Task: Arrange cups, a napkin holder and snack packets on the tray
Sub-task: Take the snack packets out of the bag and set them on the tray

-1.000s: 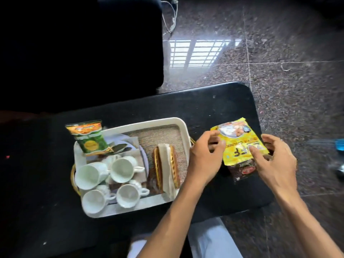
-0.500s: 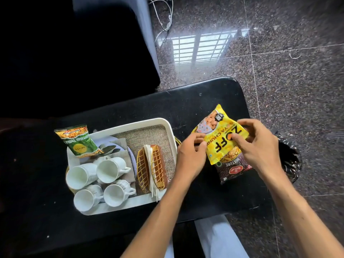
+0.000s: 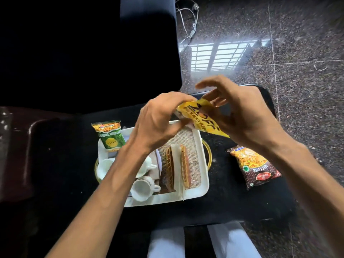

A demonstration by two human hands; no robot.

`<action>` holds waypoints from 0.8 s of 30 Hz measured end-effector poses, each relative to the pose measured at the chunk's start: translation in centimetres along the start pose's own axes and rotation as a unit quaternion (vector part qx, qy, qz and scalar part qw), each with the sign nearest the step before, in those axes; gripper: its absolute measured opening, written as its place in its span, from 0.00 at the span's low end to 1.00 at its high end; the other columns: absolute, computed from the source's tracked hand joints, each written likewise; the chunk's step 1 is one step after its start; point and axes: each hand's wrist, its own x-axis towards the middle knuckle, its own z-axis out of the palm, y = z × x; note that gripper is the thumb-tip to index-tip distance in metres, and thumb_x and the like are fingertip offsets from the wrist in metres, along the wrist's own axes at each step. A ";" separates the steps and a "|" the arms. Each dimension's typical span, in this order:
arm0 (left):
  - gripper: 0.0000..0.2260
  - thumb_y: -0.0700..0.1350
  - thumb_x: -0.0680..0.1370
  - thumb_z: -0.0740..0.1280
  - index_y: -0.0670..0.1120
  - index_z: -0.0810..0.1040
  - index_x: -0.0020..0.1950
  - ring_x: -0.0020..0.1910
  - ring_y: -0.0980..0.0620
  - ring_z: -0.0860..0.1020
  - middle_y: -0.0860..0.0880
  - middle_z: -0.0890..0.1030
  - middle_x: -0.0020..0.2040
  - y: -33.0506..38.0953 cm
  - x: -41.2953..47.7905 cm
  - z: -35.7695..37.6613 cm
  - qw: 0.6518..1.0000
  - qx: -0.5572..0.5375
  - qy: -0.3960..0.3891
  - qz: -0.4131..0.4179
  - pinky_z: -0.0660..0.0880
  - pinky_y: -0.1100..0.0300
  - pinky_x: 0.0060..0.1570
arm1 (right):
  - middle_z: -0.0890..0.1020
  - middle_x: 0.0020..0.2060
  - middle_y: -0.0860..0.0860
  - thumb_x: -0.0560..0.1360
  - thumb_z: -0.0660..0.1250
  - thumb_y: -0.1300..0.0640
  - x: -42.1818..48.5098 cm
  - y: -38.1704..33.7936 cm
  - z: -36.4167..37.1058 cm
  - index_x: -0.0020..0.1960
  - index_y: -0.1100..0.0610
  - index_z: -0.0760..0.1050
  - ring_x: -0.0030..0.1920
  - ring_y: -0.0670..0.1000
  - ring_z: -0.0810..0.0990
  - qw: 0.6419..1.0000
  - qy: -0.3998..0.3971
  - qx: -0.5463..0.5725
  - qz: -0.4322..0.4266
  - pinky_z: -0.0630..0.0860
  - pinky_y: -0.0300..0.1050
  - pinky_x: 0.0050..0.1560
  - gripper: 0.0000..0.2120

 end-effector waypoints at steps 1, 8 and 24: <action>0.15 0.46 0.75 0.75 0.44 0.83 0.60 0.56 0.46 0.83 0.46 0.86 0.57 -0.8 -0.7 -0.6 0.999 -0.010 0.027 -0.020 0.81 0.46 0.52 | 0.83 0.43 0.42 0.75 0.74 0.59 0.5 -0.6 0.7 0.64 0.58 0.75 0.43 0.46 0.83 1.000 0.007 0.004 -0.007 0.78 0.41 0.46 0.19; 0.07 0.46 0.76 0.75 0.47 0.84 0.53 0.48 0.59 0.85 0.54 0.86 0.46 -6.3 -6.3 -1.9 0.949 -0.179 0.142 -0.218 0.82 0.59 0.50 | 0.80 0.63 0.46 0.64 0.77 0.36 1.1 -1.0 6.3 0.69 0.50 0.72 0.60 0.45 0.80 0.978 0.082 0.109 0.160 0.79 0.41 0.59 0.38; 0.23 0.43 0.81 0.68 0.39 0.70 0.75 0.62 0.54 0.78 0.42 0.79 0.68 -11.4 -10.9 2.5 0.799 -0.342 0.097 -0.485 0.73 0.74 0.52 | 0.84 0.55 0.52 0.74 0.74 0.49 3.4 1.1 19.5 0.59 0.58 0.77 0.53 0.52 0.82 0.933 -0.108 0.022 0.342 0.80 0.52 0.52 0.18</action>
